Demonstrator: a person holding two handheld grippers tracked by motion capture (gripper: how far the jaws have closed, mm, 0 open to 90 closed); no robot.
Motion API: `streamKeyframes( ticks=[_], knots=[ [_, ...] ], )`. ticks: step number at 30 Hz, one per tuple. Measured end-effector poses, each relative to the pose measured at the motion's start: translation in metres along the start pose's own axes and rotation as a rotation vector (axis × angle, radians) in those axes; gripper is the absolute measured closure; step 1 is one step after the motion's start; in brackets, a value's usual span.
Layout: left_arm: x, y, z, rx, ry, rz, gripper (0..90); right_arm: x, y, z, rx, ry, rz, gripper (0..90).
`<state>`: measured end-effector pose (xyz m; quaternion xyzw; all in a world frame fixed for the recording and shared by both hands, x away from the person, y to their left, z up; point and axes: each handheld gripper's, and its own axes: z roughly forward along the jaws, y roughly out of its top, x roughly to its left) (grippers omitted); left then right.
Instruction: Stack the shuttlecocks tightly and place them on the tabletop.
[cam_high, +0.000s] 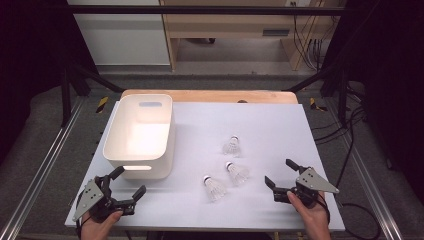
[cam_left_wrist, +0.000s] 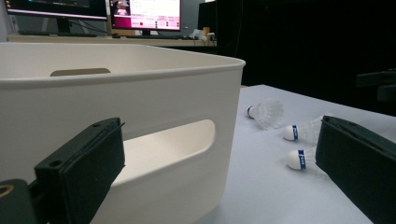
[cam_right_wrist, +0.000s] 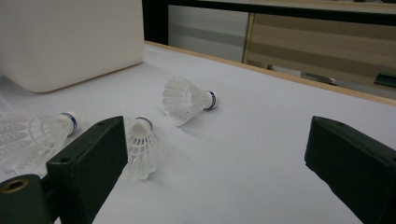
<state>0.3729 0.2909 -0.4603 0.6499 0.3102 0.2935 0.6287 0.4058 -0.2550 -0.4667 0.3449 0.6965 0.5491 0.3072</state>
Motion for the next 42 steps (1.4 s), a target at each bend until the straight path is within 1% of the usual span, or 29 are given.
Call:
streamKeyframes(
  ticks=[1, 4, 5, 6, 9, 13, 14, 17, 21, 23, 24, 25, 26, 27, 28, 29, 31, 32, 33, 35, 36, 37, 39, 40, 41, 42],
  knots=[
    [-0.001, 0.0, 0.0, 0.007, -0.002, 0.003, 1.1, 0.0, 0.0, 0.0, -0.004, -0.004, 0.008, 6.1],
    [-0.003, 0.0, 0.002, 0.027, -0.013, 0.011, 1.1, 0.0, 0.0, -0.001, -0.004, -0.005, 0.011, 6.2],
    [-0.003, 0.0, 0.002, 0.027, -0.013, 0.011, 1.2, 0.0, 0.0, -0.001, -0.004, -0.005, 0.011, 6.2],
    [-0.006, 0.001, 0.003, 0.042, -0.023, 0.022, 1.2, 0.0, 0.0, -0.002, 0.002, -0.008, 0.012, 6.1],
    [-0.009, 0.001, 0.005, 0.055, -0.053, 0.027, 2.0, 0.0, 0.0, -0.003, 0.004, -0.011, 0.002, 5.8],
    [-0.014, 0.003, 0.006, 0.083, -0.076, 0.074, 7.0, 0.001, 0.0, -0.004, 0.006, -0.025, -0.006, 5.3],
    [-0.015, 0.003, 0.005, 0.092, -0.077, 0.085, 8.3, 0.002, 0.001, -0.003, 0.006, -0.027, -0.005, 5.2],
    [-0.016, 0.004, 0.005, 0.102, -0.078, 0.087, 9.0, 0.003, 0.001, -0.004, 0.009, -0.026, -0.006, 5.2],
    [-0.021, 0.007, 0.007, 0.102, -0.09, 0.069, 9.0, 0.003, 0.001, -0.004, 0.01, -0.027, -0.009, 5.4],
    [-0.026, 0.012, 0.009, 0.1, -0.089, 0.086, 9.0, 0.004, 0.001, -0.004, 0.011, -0.03, -0.02, 5.4],
    [-0.026, 0.012, 0.009, 0.1, -0.089, 0.086, 9.0, 0.004, 0.001, -0.004, 0.011, -0.03, -0.02, 5.4],
    [-0.03, 0.016, 0.011, 0.099, -0.101, 0.082, 9.0, 0.005, 0.001, -0.004, 0.014, -0.028, -0.018, 5.2],
    [-0.033, 0.017, 0.014, 0.112, -0.105, 0.085, 9.0, 0.005, 0.001, -0.004, 0.015, -0.028, -0.02, 5.1],
    [-0.033, 0.017, 0.014, 0.112, -0.105, 0.085, 8.2, 0.005, 0.001, -0.004, 0.015, -0.028, -0.02, 5.1],
    [-0.038, 0.019, 0.02, 0.148, -0.118, 0.085, 6.8, 0.005, 0.001, -0.004, 0.014, -0.024, -0.021, 4.7],
    [-0.038, 0.019, 0.02, 0.148, -0.118, 0.085, 6.0, 0.005, 0.001, -0.004, 0.014, -0.024, -0.021, 4.7],
    [-0.046, 0.019, 0.029, 0.178, -0.146, 0.105, 5.8, 0.007, 0.002, -0.004, 0.011, -0.018, -0.022, 4.3],
    [-0.05, 0.019, 0.032, 0.188, -0.155, 0.111, 5.4, 0.007, 0.002, -0.003, 0.01, -0.016, -0.026, 4.3],
    [-0.05, 0.019, 0.032, 0.188, -0.155, 0.111, 5.1, 0.007, 0.002, -0.003, 0.01, -0.016, -0.026, 4.3],
    [-0.056, 0.021, 0.039, 0.203, -0.181, 0.123, 4.6, 0.008, 0.002, -0.003, 0.01, -0.013, -0.029, 4.2],
    [-0.062, 0.023, 0.046, 0.22, -0.206, 0.142, 3.8, 0.008, 0.002, -0.002, 0.01, -0.011, -0.028, 4.1],
    [-0.062, 0.023, 0.046, 0.22, -0.206, 0.142, 3.7, 0.008, 0.002, -0.002, 0.009, -0.01, -0.029, 4.1],
    [-0.07, 0.028, 0.057, 0.248, -0.242, 0.164, 3.7, 0.009, 0.002, -0.003, 0.01, -0.012, -0.028, 4.0],
    [-0.072, 0.03, 0.061, 0.256, -0.254, 0.169, 3.8, 0.009, 0.002, -0.003, 0.01, -0.012, -0.029, 4.0],
    [-0.072, 0.03, 0.061, 0.256, -0.254, 0.169, 3.8, 0.009, 0.002, -0.003, 0.01, -0.012, -0.029, 4.0],
    [-0.078, 0.032, 0.07, 0.275, -0.282, 0.18, 3.8, 0.009, 0.002, -0.003, 0.011, -0.016, -0.03, 4.0]
  ],
)
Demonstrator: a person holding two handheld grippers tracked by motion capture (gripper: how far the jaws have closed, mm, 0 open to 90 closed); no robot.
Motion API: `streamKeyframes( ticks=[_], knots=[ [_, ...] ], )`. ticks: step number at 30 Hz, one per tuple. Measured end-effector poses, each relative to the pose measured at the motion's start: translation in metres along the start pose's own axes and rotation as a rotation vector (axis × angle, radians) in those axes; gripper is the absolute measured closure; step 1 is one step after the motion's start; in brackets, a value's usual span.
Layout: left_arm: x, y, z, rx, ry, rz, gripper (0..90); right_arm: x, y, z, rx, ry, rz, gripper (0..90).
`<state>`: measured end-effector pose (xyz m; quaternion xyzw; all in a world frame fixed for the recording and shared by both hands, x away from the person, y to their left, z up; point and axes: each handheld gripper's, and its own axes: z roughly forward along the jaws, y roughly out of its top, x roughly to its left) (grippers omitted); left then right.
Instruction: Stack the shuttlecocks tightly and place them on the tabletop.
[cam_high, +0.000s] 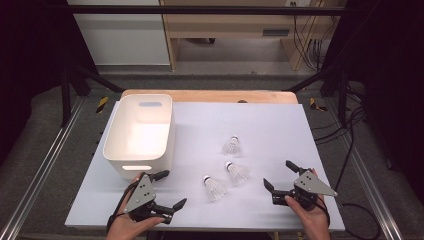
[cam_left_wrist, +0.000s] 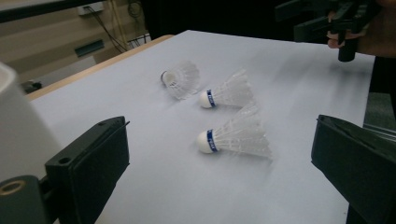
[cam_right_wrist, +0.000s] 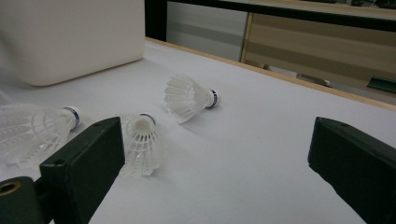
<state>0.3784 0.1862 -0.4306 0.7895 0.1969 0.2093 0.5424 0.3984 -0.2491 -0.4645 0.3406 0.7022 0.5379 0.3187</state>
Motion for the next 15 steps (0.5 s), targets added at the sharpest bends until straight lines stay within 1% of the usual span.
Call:
streamKeyframes(
  ticks=[2, 3, 4, 5, 6, 8, 9, 10, 11, 12, 13, 14, 15],
  knots=[
    [-0.001, 0.001, 0.003, 0.008, -0.006, 0.005, 3.7, 0.0, 0.0, 0.0, -0.003, -0.003, -0.002, 3.9],
    [-0.003, 0.005, 0.01, 0.03, -0.02, 0.022, 3.6, 0.0, 0.0, 0.0, -0.003, -0.003, 0.0, 4.0],
    [-0.003, 0.005, 0.01, 0.03, -0.02, 0.022, 3.6, 0.0, 0.0, 0.0, -0.003, -0.003, 0.0, 4.0],
    [-0.005, 0.008, 0.016, 0.047, -0.04, 0.045, 3.6, 0.0, 0.0, 0.0, -0.005, -0.004, -0.002, 4.0],
    [-0.007, 0.01, 0.02, 0.056, -0.05, 0.056, 3.6, 0.0, 0.0, 0.0, -0.001, -0.002, -0.003, 4.0],
    [-0.009, 0.012, 0.027, 0.07, -0.07, 0.07, 3.7, 0.001, 0.0, 0.001, 0.003, 0.0, -0.009, 3.9],
    [-0.009, 0.012, 0.027, 0.07, -0.07, 0.07, 3.9, 0.001, 0.0, 0.001, 0.005, 0.001, -0.012, 4.0],
    [-0.011, 0.014, 0.036, 0.084, -0.091, 0.077, 4.3, 0.002, 0.0, 0.001, 0.007, 0.001, -0.014, 4.0],
    [-0.011, 0.014, 0.036, 0.084, -0.091, 0.077, 4.6, 0.002, 0.0, 0.001, 0.006, 0.002, -0.013, 4.0],
    [-0.012, 0.014, 0.043, 0.098, -0.109, 0.084, 4.6, 0.002, 0.0, 0.001, 0.006, 0.002, -0.013, 4.0],
    [-0.014, 0.015, 0.052, 0.126, -0.126, 0.103, 5.3, 0.002, 0.0, 0.0, 0.007, 0.0, -0.013, 4.0],
    [-0.015, 0.015, 0.057, 0.143, -0.138, 0.113, 5.7, 0.002, 0.001, 0.0, 0.006, 0.0, -0.011, 4.0],
    [-0.015, 0.015, 0.057, 0.143, -0.138, 0.113, 6.1, 0.002, 0.001, 0.0, 0.006, 0.0, -0.011, 4.0]
  ],
)
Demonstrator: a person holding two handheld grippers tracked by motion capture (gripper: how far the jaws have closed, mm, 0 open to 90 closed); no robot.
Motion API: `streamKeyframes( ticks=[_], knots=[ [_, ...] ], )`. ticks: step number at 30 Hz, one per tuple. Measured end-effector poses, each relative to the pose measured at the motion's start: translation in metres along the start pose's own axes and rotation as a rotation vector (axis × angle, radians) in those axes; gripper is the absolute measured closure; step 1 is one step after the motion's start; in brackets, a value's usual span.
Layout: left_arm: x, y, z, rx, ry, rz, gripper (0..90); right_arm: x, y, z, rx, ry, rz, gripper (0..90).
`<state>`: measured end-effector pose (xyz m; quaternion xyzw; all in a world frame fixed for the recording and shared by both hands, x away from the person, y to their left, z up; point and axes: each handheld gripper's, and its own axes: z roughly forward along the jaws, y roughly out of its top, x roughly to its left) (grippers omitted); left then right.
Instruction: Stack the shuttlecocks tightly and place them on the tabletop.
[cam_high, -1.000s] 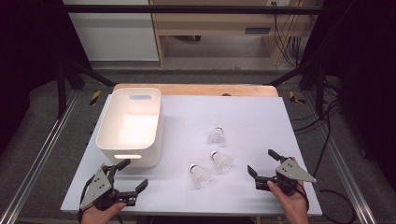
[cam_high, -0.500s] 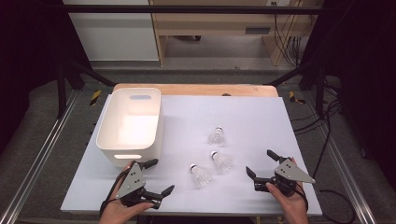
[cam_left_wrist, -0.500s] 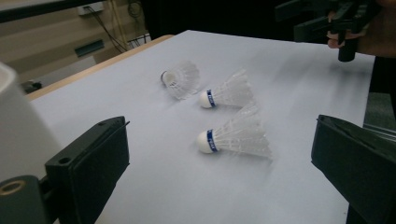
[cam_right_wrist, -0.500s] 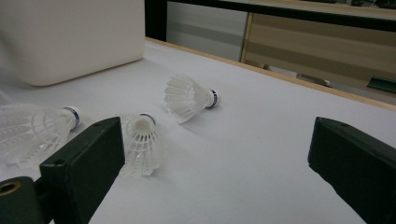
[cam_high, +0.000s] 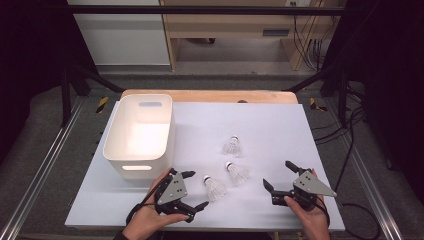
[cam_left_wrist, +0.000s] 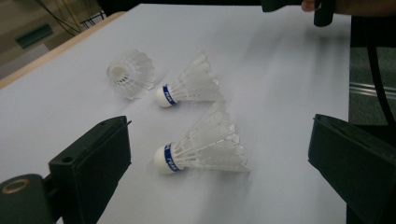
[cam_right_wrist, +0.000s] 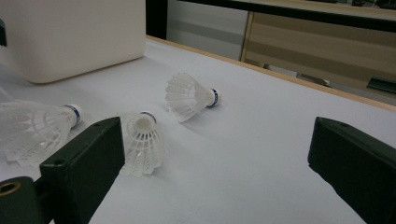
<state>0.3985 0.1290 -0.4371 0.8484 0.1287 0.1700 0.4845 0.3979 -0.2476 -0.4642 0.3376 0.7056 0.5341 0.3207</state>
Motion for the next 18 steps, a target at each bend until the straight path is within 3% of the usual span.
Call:
streamKeyframes(
  ticks=[3, 6, 8, 9, 10, 11, 15, 18],
  knots=[
    [0.001, 0.002, 0.016, 0.029, -0.024, 0.017, 6.4, 0.0, 0.0, 0.0, 0.001, 0.001, 0.0, 4.1],
    [0.002, 0.003, 0.023, 0.032, -0.023, 0.017, 8.5, 0.0, 0.0, 0.0, 0.007, 0.003, -0.002, 4.1],
    [0.004, 0.006, 0.03, 0.037, -0.026, 0.039, 17.9, 0.001, 0.0, 0.001, 0.013, 0.007, 0.0, 4.1],
    [0.003, 0.009, 0.037, 0.047, -0.04, 0.082, 21.5, 0.002, 0.0, 0.001, 0.014, 0.007, -0.006, 4.1],
    [0.003, 0.009, 0.037, 0.047, -0.04, 0.082, 23.5, 0.002, 0.0, 0.001, 0.013, 0.009, -0.008, 4.1],
    [0.001, 0.012, 0.043, 0.058, -0.05, 0.115, 25.6, 0.002, 0.0, 0.001, 0.013, 0.009, -0.007, 4.1],
    [0.003, 0.016, 0.055, 0.093, -0.051, 0.132, 36.2, 0.002, 0.0, 0.001, 0.015, 0.01, -0.002, 4.1],
    [0.004, 0.015, 0.058, 0.093, -0.059, 0.129, 42.1, 0.003, 0.001, 0.001, 0.015, 0.012, -0.003, 4.1]
  ],
)
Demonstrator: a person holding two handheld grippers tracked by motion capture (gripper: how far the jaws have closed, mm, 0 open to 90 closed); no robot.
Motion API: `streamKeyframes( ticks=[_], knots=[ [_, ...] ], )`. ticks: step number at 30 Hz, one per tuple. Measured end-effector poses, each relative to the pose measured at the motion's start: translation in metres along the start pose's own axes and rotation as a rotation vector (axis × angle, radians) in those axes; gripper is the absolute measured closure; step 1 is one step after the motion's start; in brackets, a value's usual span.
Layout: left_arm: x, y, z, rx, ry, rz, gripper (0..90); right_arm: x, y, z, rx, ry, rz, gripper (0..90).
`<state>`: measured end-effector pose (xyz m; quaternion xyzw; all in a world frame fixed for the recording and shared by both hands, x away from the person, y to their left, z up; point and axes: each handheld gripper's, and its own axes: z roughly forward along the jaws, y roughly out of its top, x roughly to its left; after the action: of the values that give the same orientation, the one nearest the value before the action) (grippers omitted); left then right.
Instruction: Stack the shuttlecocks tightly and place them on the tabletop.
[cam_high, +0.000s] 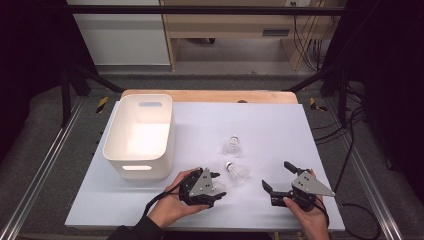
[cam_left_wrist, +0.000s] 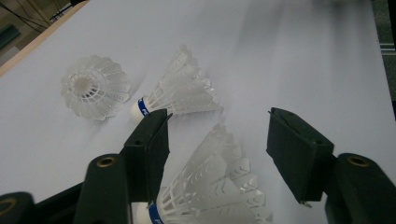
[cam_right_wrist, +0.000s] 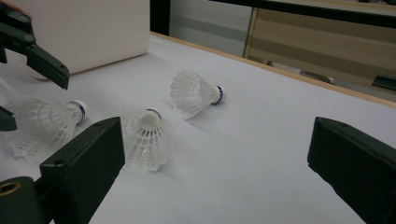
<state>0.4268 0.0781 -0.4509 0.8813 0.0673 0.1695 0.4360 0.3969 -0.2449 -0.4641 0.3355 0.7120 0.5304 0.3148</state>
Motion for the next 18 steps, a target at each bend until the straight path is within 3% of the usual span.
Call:
streamKeyframes(
  ticks=[2, 3, 8, 9, 14, 18],
  knots=[
    [0.002, -0.001, 0.002, 0.022, 0.005, 0.023, 45.1, 0.0, 0.0, 0.0, 0.001, 0.001, -0.001, 4.1],
    [0.004, -0.004, 0.004, 0.031, -0.002, -0.002, 47.8, 0.0, 0.0, 0.0, 0.004, 0.002, 0.0, 4.1],
    [0.006, -0.005, 0.009, 0.048, -0.031, -0.028, 58.9, 0.0, 0.0, 0.0, 0.005, 0.004, 0.0, 4.1],
    [0.007, -0.007, 0.012, 0.076, -0.017, -0.028, 62.6, 0.0, 0.0, 0.0, 0.002, 0.005, 0.001, 4.0],
    [0.01, -0.009, 0.013, 0.065, -0.001, -0.044, 71.4, 0.0, 0.0, 0.0, 0.005, 0.005, 0.006, 4.0],
    [0.013, -0.005, 0.009, 0.055, 0.053, -0.083, 80.0, 0.0, 0.0, -0.001, 0.003, 0.006, 0.008, 4.0]
  ],
)
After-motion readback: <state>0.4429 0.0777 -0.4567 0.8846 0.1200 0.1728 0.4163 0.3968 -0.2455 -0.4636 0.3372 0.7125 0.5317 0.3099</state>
